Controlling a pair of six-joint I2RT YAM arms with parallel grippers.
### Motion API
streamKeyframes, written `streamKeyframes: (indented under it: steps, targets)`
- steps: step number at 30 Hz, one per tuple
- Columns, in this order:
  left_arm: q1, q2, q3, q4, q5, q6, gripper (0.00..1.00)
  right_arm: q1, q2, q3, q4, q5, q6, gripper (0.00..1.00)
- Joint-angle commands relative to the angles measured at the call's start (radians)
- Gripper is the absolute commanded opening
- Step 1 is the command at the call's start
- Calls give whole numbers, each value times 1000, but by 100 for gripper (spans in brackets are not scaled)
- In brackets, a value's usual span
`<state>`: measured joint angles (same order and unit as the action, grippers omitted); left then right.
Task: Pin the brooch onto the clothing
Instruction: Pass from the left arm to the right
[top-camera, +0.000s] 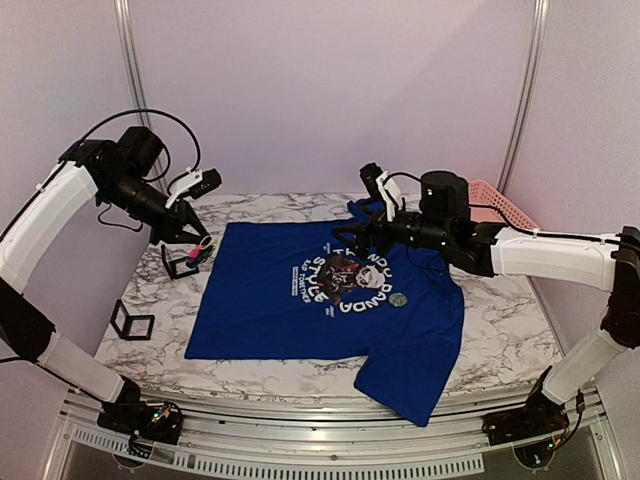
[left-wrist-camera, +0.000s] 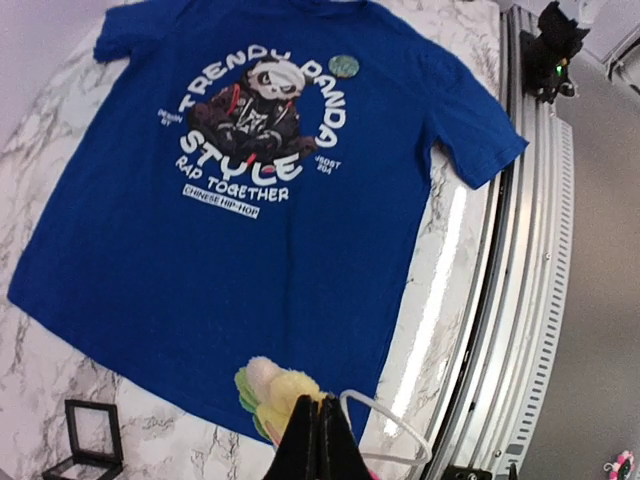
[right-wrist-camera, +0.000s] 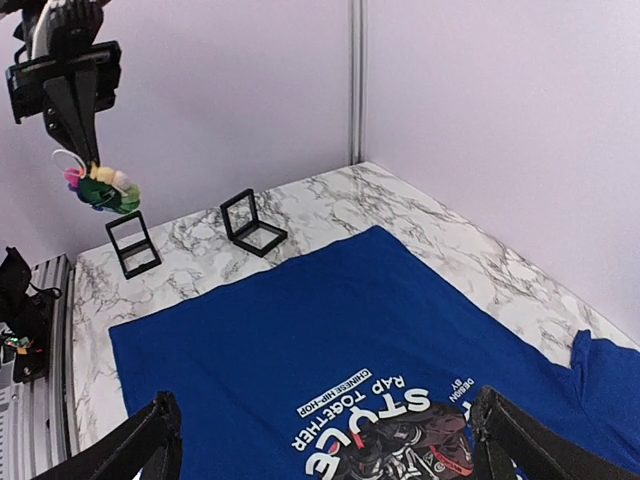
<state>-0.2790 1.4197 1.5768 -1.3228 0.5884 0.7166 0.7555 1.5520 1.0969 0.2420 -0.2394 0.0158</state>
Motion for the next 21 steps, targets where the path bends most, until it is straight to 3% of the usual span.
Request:
streamKeyframes:
  steps: [1,6,13,21]
  targets:
    - [-79,-62,91,-105,167,17,0,52,-73,-27,77,-177,-98,99]
    - [-170,-247,18,89,269,-106,0,157,-107,-14,76,-295,-181,99]
    - [-292,-464,-190,544,349,-467,0,256,-119,-11,197,-422,-114,97]
    - [-336,-542,-254,709,386,-599,0,365,-13,117,252,-375,-55,94]
